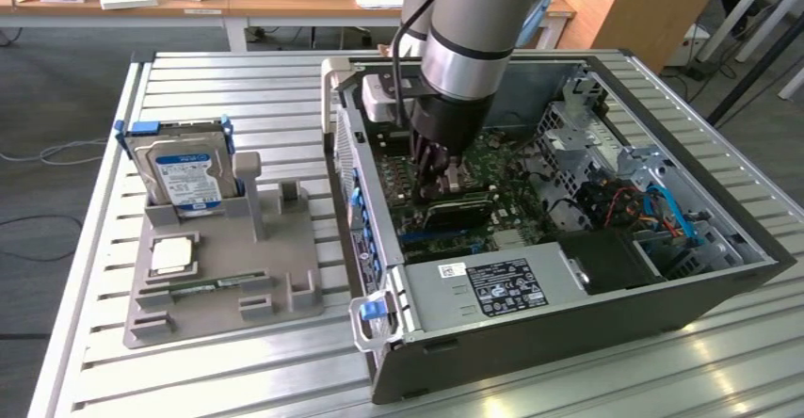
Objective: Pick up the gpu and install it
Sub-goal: 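Press down on the gpu until it lock into place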
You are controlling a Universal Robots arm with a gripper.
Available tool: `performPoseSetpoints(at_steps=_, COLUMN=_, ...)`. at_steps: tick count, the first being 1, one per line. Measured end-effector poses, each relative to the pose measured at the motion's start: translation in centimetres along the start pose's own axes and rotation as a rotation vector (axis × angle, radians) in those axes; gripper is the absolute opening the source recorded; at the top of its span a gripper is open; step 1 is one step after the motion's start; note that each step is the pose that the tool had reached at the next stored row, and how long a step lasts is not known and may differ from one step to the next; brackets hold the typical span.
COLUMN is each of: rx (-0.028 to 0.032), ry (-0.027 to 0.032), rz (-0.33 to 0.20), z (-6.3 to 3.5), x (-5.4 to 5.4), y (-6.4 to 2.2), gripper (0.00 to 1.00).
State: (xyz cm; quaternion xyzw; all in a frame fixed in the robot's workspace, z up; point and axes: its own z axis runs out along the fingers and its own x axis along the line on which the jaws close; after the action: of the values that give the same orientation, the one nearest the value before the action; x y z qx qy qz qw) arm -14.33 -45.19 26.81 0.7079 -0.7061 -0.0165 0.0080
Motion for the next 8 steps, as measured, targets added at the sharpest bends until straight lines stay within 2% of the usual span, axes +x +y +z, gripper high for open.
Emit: performPoseSetpoints(at_steps=8, rx=0.0000, ry=0.0000, rz=0.000, z=0.17, x=0.01, y=0.00, gripper=0.11)
